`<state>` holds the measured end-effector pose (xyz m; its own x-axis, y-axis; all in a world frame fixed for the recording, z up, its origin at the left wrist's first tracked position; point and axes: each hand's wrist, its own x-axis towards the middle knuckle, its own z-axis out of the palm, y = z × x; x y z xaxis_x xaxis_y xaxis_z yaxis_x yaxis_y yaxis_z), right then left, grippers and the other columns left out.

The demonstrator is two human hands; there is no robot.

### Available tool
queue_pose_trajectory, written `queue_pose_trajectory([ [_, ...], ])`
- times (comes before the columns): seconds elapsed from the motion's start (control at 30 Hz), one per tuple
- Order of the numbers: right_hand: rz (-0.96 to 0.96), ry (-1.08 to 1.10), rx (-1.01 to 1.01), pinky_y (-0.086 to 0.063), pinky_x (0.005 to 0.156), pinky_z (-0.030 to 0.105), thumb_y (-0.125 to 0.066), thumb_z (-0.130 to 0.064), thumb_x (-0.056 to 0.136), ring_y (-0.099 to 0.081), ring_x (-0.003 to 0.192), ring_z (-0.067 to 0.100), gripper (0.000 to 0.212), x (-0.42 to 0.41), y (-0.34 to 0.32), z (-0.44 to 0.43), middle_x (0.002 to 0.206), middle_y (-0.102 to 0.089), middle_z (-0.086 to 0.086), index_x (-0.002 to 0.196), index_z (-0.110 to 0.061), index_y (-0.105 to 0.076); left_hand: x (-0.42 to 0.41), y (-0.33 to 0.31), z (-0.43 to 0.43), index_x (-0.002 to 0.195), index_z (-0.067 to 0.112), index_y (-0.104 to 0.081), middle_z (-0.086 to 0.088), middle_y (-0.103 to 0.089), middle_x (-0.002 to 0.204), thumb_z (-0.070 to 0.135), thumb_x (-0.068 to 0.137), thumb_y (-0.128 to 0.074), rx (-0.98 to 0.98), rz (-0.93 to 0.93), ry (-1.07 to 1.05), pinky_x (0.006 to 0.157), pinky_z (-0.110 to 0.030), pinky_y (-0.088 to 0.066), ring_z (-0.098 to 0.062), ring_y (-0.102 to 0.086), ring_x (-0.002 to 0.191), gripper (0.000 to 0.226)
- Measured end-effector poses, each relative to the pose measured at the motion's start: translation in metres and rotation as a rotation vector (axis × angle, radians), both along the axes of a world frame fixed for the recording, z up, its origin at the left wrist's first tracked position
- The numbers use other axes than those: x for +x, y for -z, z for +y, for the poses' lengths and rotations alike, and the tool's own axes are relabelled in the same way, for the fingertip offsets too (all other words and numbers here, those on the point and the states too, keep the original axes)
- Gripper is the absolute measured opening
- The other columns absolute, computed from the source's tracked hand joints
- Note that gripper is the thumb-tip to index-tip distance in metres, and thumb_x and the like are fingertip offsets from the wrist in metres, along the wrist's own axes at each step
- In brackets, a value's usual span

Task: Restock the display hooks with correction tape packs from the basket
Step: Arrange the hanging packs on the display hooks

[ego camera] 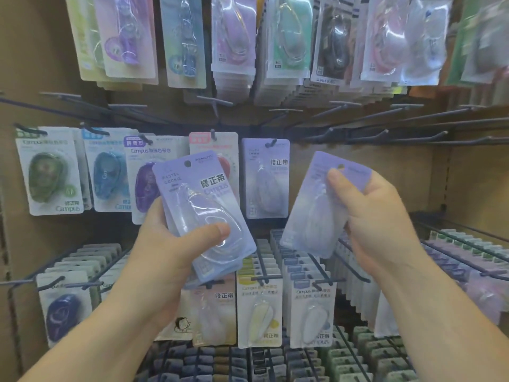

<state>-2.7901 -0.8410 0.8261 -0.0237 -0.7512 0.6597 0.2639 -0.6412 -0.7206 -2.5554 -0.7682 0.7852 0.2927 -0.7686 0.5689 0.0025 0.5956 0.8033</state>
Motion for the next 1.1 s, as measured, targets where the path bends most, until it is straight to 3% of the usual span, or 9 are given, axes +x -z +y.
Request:
queue_pose_trajectory([
  [0.17,0.247,0.040,-0.014,-0.055,0.074,0.031,-0.051,-0.024,0.107,-0.071,0.087,0.011,0.016,0.030,-0.023,-0.008,0.099,-0.076,-0.002,0.105,-0.024,-0.067,0.003,-0.001,0.001,0.129,0.027,-0.065,-0.005,-0.078,0.114,0.037,0.045,-0.087,0.004,-0.029,-0.027,0.083,-0.053,-0.062,-0.030,-0.077,0.101,0.087],
  [0.3,0.284,0.082,-0.069,-0.053,0.079,0.034,-0.044,-0.020,0.107,-0.065,0.086,0.019,0.018,0.043,-0.036,-0.015,0.106,-0.071,0.009,0.110,-0.014,-0.061,0.007,0.000,0.001,0.131,0.027,-0.064,-0.005,-0.077,0.116,0.036,0.046,-0.087,-0.001,-0.041,-0.039,0.089,-0.057,-0.061,-0.031,-0.076,0.105,0.089],
  [0.43,0.277,0.096,-0.079,-0.058,0.086,0.039,-0.047,-0.022,0.107,-0.071,0.098,0.020,0.020,0.049,-0.042,-0.022,0.106,-0.074,0.002,0.113,-0.013,-0.063,0.010,-0.003,0.001,0.129,0.027,-0.064,-0.004,-0.078,0.116,0.036,0.045,-0.088,-0.008,-0.048,-0.050,0.089,-0.057,-0.060,-0.030,-0.077,0.104,0.088],
  [0.6,0.277,0.160,-0.094,-0.058,0.076,0.041,-0.055,-0.025,0.104,-0.071,0.084,0.014,0.018,0.051,-0.041,-0.030,0.091,-0.076,-0.008,0.095,-0.017,-0.069,0.011,-0.002,0.001,0.126,0.028,-0.065,-0.004,-0.078,0.114,0.036,0.045,-0.088,-0.008,-0.047,-0.052,0.089,-0.058,-0.060,-0.029,-0.077,0.103,0.084],
  [0.8,0.311,0.188,-0.090,-0.055,0.068,0.026,-0.056,-0.035,0.105,-0.072,0.088,0.005,0.023,0.055,-0.032,-0.046,0.101,-0.077,-0.011,0.104,-0.020,-0.074,0.012,0.002,-0.001,0.127,0.025,-0.065,-0.006,-0.078,0.113,0.035,0.045,-0.087,0.001,-0.048,-0.050,0.090,-0.060,-0.060,-0.031,-0.077,0.102,0.085],
  [0.9,0.343,0.231,-0.079,-0.051,0.060,0.024,-0.058,-0.035,0.104,-0.068,0.069,-0.001,0.027,0.060,-0.035,-0.056,0.082,-0.075,-0.016,0.093,-0.017,-0.075,0.014,-0.001,-0.004,0.127,0.025,-0.065,-0.006,-0.078,0.113,0.035,0.045,-0.088,0.004,-0.046,-0.042,0.088,-0.058,-0.061,-0.030,-0.078,0.101,0.086],
  [1.0,0.387,0.302,-0.055,-0.050,0.058,0.033,-0.062,-0.040,0.100,-0.062,0.055,0.011,0.042,0.064,-0.035,-0.063,0.057,-0.065,-0.015,0.074,-0.007,-0.066,0.012,-0.002,-0.006,0.126,0.026,-0.065,-0.004,-0.078,0.113,0.035,0.043,-0.088,0.007,-0.057,-0.050,0.086,-0.054,-0.061,-0.028,-0.077,0.102,0.087],
  [1.1,0.419,0.403,-0.024,-0.056,0.066,0.038,-0.064,-0.050,0.096,-0.067,0.068,0.024,0.045,0.064,-0.034,-0.067,0.068,-0.066,0.000,0.069,-0.015,-0.057,0.011,-0.003,-0.006,0.129,0.026,-0.063,-0.004,-0.078,0.115,0.036,0.042,-0.088,0.014,-0.061,-0.046,0.088,-0.056,-0.061,-0.029,-0.076,0.105,0.092],
])
